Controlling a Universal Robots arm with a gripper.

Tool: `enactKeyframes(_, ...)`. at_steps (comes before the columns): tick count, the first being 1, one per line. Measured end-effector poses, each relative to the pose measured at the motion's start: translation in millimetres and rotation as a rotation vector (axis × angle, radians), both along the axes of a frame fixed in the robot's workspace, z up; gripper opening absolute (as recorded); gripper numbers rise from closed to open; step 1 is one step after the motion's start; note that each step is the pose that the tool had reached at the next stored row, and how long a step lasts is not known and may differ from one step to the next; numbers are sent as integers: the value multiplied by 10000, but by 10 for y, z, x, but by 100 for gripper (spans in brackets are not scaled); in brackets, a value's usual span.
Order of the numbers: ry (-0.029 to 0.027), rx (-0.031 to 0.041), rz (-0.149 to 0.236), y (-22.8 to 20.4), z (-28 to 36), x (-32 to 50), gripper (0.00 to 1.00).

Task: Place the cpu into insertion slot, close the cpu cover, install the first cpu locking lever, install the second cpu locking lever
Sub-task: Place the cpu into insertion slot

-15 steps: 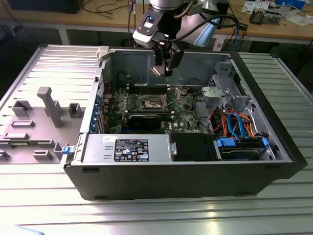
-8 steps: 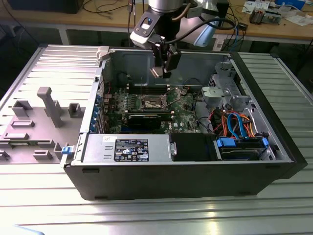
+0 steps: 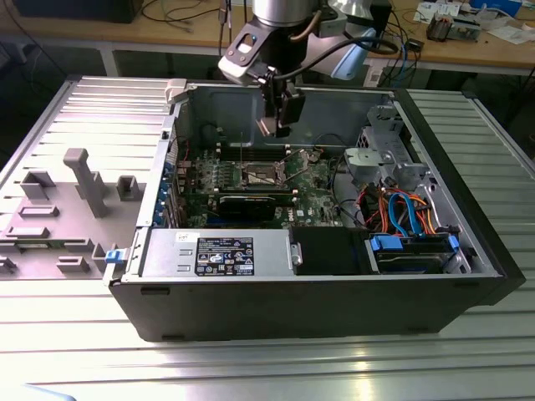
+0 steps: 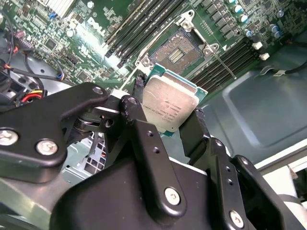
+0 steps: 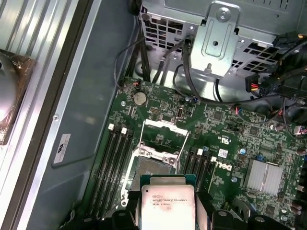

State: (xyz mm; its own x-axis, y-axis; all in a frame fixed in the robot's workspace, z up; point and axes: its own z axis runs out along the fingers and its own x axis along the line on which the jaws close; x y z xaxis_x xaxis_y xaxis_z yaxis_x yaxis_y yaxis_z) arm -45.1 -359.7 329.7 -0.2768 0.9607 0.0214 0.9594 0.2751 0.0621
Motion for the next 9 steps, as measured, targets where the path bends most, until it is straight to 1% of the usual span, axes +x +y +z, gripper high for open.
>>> enactKeyframes(2,26,-4,-110,0,-6,1,55)
enactKeyframes(3,29,-5,-121,-1,-6,1,55)
enactKeyframes(9,30,-3,-127,0,-7,1,55)
